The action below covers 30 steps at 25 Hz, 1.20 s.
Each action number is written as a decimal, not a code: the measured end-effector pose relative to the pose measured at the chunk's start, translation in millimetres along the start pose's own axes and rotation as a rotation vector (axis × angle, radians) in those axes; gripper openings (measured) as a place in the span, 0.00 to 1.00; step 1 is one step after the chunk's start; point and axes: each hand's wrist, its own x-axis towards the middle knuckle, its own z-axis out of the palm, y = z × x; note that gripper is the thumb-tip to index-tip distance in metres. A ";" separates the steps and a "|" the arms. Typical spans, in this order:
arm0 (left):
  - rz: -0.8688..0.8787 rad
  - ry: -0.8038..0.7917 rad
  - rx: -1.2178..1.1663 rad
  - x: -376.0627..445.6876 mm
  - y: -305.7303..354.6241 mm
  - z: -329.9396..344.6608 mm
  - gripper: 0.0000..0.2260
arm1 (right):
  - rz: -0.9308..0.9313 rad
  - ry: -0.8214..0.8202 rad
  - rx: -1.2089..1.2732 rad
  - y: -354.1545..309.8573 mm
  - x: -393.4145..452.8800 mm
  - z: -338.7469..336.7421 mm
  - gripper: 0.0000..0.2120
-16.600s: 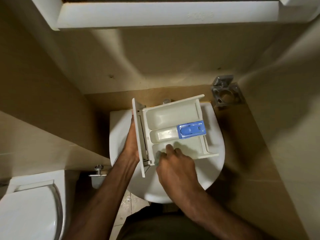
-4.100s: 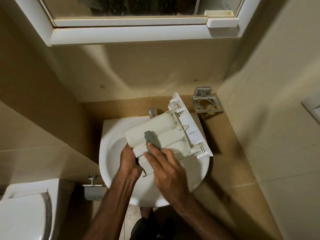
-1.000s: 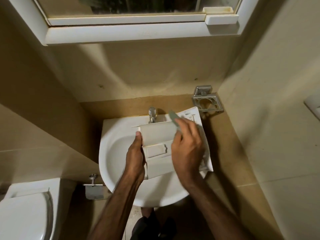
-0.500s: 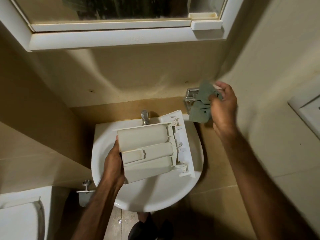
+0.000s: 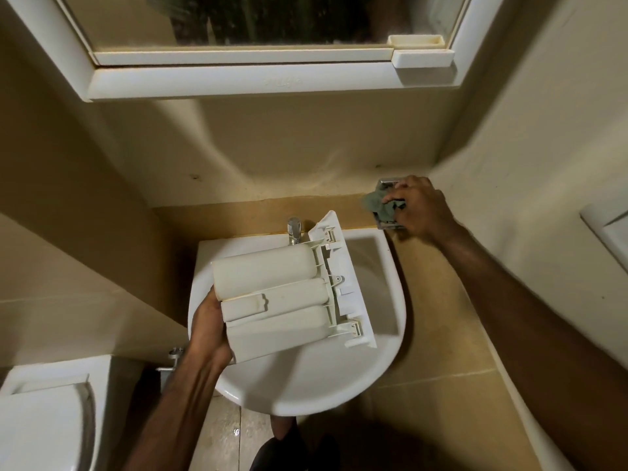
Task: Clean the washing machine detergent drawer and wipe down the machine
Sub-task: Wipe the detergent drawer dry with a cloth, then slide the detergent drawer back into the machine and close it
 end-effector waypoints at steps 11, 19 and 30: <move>0.057 -0.038 -0.197 -15.3 7.4 -24.9 0.16 | 0.226 -0.655 1.135 -94.8 -144.7 20.4 0.42; 0.168 -0.094 -0.401 -34.7 20.7 -95.6 0.19 | -0.071 -0.791 1.037 -191.9 -155.1 -3.1 0.63; 0.364 0.189 -0.614 -136.7 38.5 -291.8 0.27 | -0.276 -0.559 0.829 -434.2 -257.4 54.2 0.67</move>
